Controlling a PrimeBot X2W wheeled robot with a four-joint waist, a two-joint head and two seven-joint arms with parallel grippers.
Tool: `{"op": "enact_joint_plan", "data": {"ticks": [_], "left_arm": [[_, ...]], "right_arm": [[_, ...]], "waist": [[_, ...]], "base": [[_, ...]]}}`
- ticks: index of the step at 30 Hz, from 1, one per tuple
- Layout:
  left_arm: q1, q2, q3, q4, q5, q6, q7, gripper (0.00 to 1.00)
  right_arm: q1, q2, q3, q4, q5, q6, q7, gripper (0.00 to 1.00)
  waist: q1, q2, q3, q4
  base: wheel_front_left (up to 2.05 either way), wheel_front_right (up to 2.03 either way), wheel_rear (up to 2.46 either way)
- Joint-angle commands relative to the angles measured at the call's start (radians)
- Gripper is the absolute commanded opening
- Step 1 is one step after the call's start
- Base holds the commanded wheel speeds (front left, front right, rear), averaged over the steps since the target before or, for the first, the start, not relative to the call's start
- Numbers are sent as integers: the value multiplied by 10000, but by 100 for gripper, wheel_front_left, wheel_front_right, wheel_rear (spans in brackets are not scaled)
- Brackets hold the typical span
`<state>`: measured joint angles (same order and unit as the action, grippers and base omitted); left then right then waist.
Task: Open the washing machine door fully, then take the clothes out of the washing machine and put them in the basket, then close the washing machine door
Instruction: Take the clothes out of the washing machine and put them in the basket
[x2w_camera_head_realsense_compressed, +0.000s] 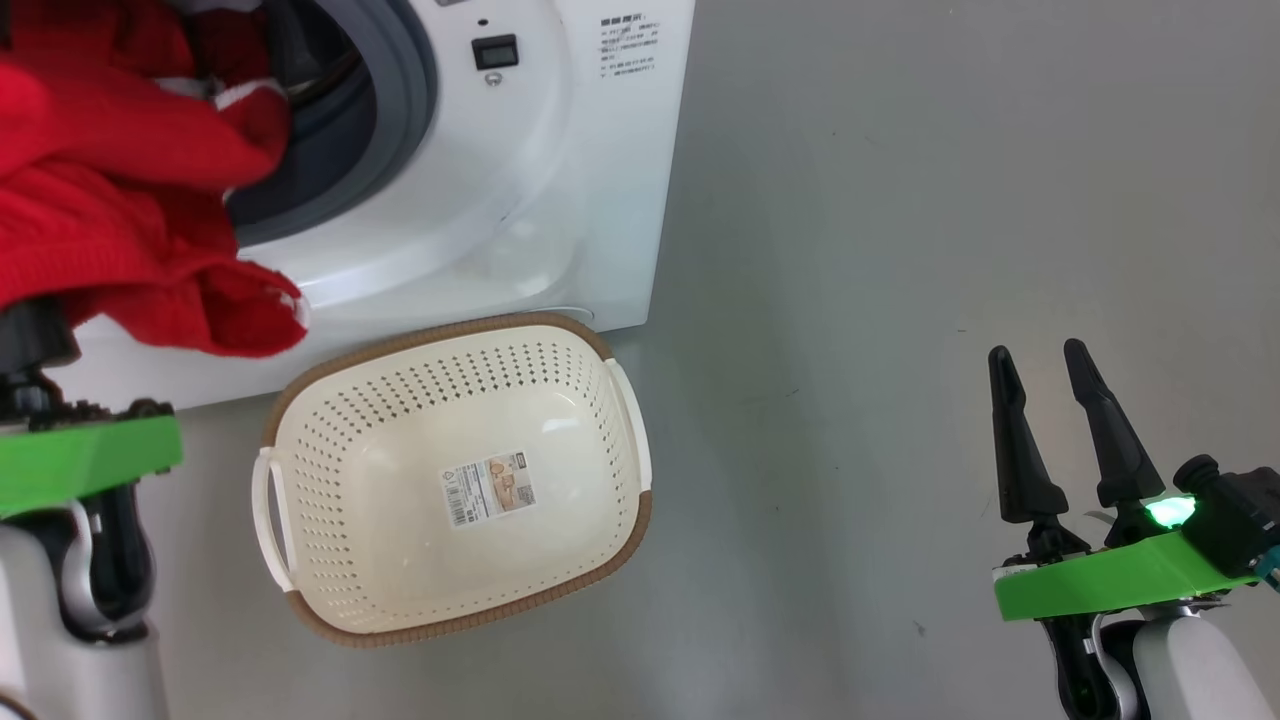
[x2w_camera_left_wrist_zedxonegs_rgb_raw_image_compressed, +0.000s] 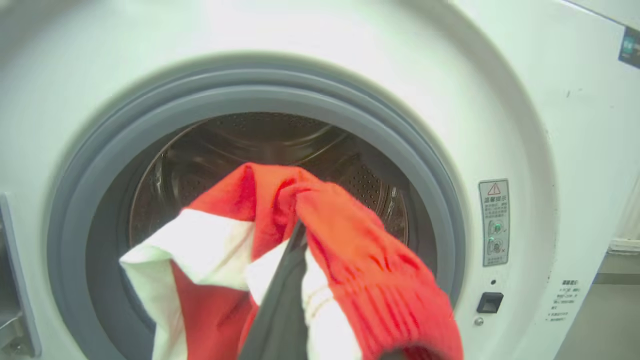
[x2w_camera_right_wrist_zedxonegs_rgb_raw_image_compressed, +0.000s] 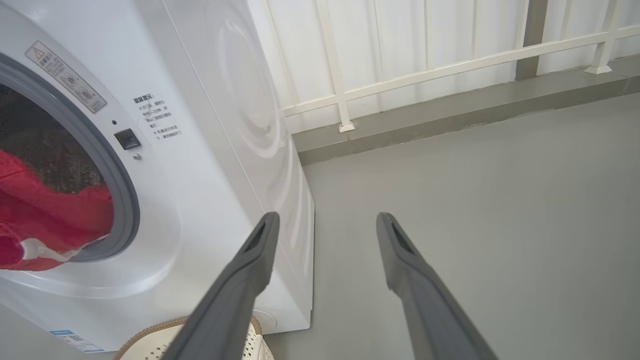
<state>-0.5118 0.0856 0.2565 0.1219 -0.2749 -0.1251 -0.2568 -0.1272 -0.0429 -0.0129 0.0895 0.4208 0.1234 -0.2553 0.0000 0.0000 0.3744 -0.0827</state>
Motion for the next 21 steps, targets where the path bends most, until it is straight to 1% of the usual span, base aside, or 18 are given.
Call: {"op": "enact_joint_plan", "data": {"ticks": [1, 6, 11, 15, 21], "left_arm": [[320, 245, 277, -745, -93, -54, -49, 0], [713, 131, 281, -1776, -111, -54, -49, 0], [904, 130, 104, -2094, 13, -55, -49, 0], [1039, 83, -40, -1878, 53, -55, -49, 0], [1329, 80, -791, -910, 20, -55, -49, 0]], "right_arm": [[37, -74, 215, -261, -63, 73, -65, 100], [33, -74, 202, -257, -18, 73, -65, 100], [12, -74, 191, -264, 6, 73, -65, 100], [-62, -74, 236, -271, 30, 73, -65, 100], [-136, -74, 364, -296, 101, 73, -65, 100]], "waist": [[0, 0, 4, -2], [0, 0, 35, 0], [0, 0, 95, 12], [0, 0, 191, -9], [0, 0, 464, -115]], "base": [[0, 0, 0], [0, 0, 0], [0, 0, 0], [0, 0, 0], [0, 0, 0]]}}
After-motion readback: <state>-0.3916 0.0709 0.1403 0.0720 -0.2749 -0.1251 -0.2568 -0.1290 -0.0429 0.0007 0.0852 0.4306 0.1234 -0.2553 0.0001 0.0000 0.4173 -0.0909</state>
